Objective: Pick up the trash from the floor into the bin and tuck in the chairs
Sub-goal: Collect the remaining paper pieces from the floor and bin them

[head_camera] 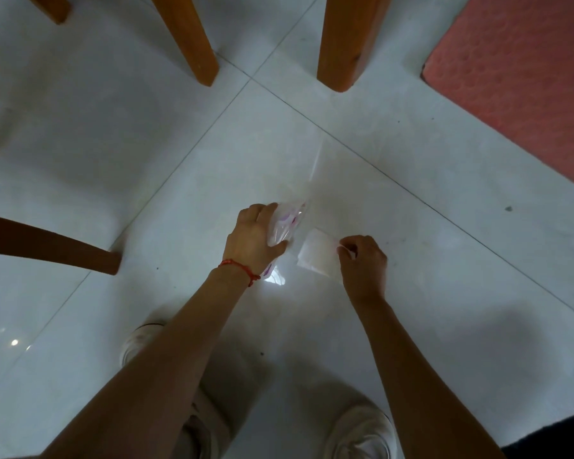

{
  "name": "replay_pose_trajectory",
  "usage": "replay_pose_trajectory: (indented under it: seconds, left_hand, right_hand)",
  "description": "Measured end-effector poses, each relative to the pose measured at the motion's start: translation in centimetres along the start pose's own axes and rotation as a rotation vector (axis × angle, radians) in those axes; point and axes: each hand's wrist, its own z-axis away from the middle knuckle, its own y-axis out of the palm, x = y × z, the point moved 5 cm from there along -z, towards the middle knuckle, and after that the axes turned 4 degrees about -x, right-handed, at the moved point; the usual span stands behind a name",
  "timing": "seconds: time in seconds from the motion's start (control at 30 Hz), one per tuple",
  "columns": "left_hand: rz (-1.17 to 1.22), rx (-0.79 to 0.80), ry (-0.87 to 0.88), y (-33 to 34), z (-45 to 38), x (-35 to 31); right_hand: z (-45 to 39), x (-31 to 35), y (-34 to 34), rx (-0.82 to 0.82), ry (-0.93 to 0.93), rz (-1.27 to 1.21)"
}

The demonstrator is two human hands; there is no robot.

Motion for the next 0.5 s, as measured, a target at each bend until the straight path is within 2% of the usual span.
replay_pose_trajectory:
  seconds: [0.17,0.33,0.5]
  left_hand:
    - [0.015,-0.050,0.014,-3.4,0.8,-0.8]
    - [-0.013,-0.076,0.035,-9.5,2.8,-3.0]
    - [-0.031,-0.118,0.055,-15.7,4.9,-5.7]
  right_hand:
    - [-0.4,2.7,-2.3,-0.070,-0.086,0.026]
    - [1.0,7.3,-6.4,-0.102,-0.232,0.092]
    - [2.8,11.6,-10.6,-0.111,-0.292,0.104]
